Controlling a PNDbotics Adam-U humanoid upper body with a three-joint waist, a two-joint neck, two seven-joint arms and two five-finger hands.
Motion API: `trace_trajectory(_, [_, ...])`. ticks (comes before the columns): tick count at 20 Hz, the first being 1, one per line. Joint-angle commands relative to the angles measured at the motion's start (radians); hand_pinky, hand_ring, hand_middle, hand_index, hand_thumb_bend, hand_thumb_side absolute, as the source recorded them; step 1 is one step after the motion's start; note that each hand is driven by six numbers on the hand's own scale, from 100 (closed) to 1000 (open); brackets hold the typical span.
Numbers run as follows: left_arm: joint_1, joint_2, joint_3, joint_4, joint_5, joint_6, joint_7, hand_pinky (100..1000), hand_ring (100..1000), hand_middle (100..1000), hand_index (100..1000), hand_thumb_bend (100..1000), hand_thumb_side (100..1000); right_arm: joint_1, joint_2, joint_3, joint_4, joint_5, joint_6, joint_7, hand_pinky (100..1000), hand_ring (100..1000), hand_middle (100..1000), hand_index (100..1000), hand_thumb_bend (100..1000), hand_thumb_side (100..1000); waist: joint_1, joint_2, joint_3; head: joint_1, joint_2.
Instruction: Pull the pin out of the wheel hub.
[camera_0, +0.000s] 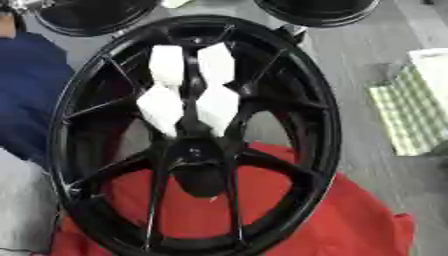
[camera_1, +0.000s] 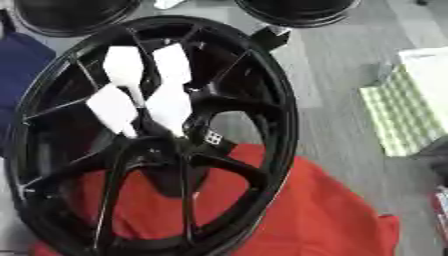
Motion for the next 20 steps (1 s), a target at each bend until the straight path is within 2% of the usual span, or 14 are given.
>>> trace_trajectory(1, [0.001, 0.050, 0.000, -0.033, -0.012, -0.005, -0.005, 824, 773, 712, 855, 100, 469, -0.003, -0.030, -0.006, -0.026, 0.008, 0.007, -0.001, 461, 611, 554, 748, 347, 644, -0.006, -0.029, 0.003, 0.003, 0.012])
trace_trajectory(10, [0.082, 0.098, -0.009, -0.128, 0.002, -0.010, 0.010, 807, 746, 675, 858, 100, 485, 0.008, -0.033, -0.012, -0.033, 0.009, 0.013, -0.001, 459, 608, 552, 747, 349, 648, -0.009, -0.028, 0.017, -0.007, 0.001])
trace_trajectory(15, [0.136, 0.133, -0.001, -0.210, 0.012, -0.016, 0.039, 794, 723, 662, 852, 100, 454, 0.007, -0.035, -0.011, -0.034, 0.006, 0.013, -0.001, 459, 607, 551, 746, 353, 645, -0.007, -0.022, 0.021, -0.013, -0.008])
trace_trajectory(20, [0.175, 0.152, -0.005, -0.263, 0.020, -0.013, 0.042, 791, 688, 663, 855, 100, 509, 0.002, -0.034, -0.006, -0.033, 0.001, 0.011, -0.001, 458, 606, 551, 746, 355, 646, -0.008, -0.014, 0.024, -0.014, -0.014])
